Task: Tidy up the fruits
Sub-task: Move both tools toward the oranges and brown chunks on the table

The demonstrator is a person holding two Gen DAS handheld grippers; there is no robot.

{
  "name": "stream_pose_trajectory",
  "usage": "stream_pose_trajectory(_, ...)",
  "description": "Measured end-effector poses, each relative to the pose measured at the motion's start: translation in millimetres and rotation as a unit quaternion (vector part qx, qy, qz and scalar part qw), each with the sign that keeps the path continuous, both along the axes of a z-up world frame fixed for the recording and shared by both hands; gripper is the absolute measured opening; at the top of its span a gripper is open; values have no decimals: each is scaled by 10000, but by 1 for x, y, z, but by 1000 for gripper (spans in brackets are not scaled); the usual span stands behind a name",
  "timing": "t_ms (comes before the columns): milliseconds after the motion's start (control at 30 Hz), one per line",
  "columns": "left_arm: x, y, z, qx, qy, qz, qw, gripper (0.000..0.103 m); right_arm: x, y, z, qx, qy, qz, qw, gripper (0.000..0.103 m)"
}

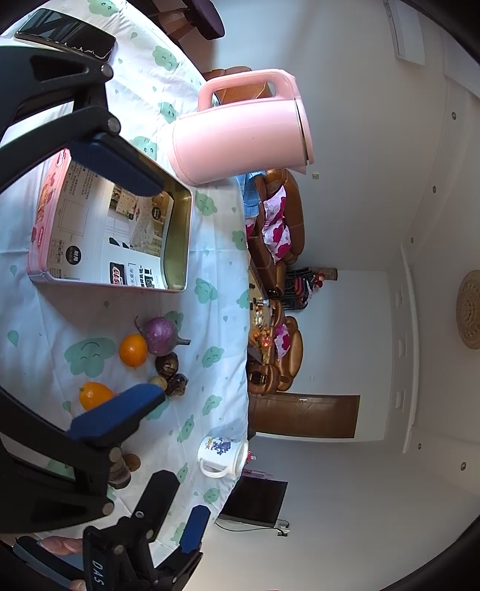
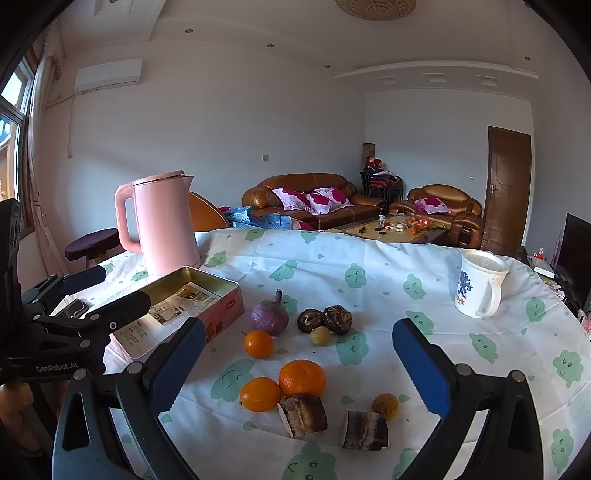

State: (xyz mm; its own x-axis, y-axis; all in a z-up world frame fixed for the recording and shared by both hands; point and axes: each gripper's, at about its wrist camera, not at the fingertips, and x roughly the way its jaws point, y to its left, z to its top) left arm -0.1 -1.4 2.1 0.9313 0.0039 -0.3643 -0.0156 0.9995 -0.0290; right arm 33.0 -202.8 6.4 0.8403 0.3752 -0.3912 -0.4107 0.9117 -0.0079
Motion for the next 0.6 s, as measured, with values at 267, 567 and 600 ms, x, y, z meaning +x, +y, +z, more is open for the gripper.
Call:
stream_pose_trajectory(267,1,2,0,2,8,0,10000,103,1,-1,-1,9,8,-1,10000,102)
stream_pose_trajectory(567,1,5,-5,42,45,24,10000,103,1,-2,-2,12,20,-6,10000,102)
stream_pose_trajectory(600,1,5,-6,53,51,27,10000,103,0,-2,-3,18,28,-6,10000,102)
